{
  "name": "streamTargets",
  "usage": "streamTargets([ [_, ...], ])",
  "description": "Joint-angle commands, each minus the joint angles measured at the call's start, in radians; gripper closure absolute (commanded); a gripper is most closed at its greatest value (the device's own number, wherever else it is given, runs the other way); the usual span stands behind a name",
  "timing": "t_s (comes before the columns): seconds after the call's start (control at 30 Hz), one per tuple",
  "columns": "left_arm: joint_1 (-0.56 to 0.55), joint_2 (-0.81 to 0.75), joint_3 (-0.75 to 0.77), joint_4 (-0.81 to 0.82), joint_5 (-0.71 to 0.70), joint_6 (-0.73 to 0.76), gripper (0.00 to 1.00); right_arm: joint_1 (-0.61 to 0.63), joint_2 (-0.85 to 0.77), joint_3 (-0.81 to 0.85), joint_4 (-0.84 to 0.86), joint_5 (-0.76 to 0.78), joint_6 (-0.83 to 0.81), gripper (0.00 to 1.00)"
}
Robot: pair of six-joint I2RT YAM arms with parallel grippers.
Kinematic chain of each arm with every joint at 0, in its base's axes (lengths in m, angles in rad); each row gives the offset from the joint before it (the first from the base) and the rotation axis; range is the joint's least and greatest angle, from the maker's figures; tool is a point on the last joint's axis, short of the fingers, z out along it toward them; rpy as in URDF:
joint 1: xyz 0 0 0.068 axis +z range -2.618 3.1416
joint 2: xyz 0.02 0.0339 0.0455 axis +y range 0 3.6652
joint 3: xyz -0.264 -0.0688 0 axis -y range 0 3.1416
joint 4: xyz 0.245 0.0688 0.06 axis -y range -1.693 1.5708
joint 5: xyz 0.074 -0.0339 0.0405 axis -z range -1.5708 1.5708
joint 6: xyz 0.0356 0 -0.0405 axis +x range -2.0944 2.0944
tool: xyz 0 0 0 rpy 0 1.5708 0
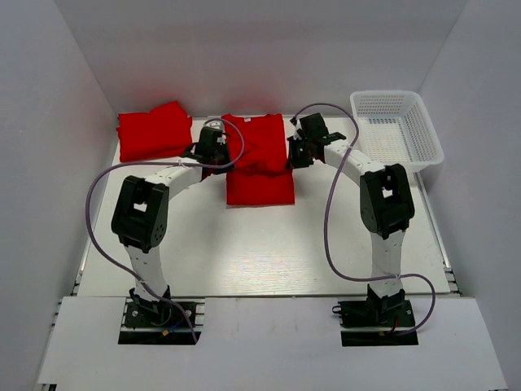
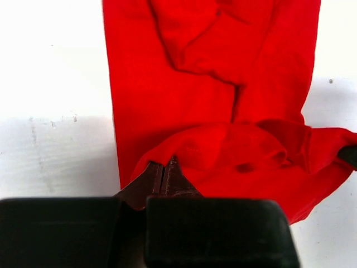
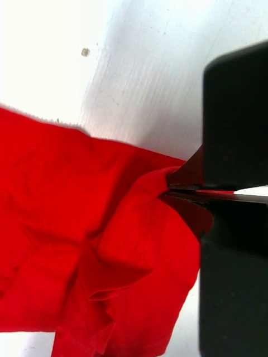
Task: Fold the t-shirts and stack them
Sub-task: Fold the folded rectangular tshirt in 1/3 of the way
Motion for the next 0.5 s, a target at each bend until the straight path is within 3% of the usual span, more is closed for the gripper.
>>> streamTargets([
  [0.0, 0.014, 0.011, 0.035, 0.057, 0.068, -0.004, 1.00, -0.019, 0.013, 0.044, 0.062, -0.035, 0.001, 1.00],
  [0.47, 0.032, 0.075, 0.088, 0.084, 0.114, -0.004, 1.00, -0.040, 0.096, 0.059, 0.191, -0.126, -0.008, 1.00],
])
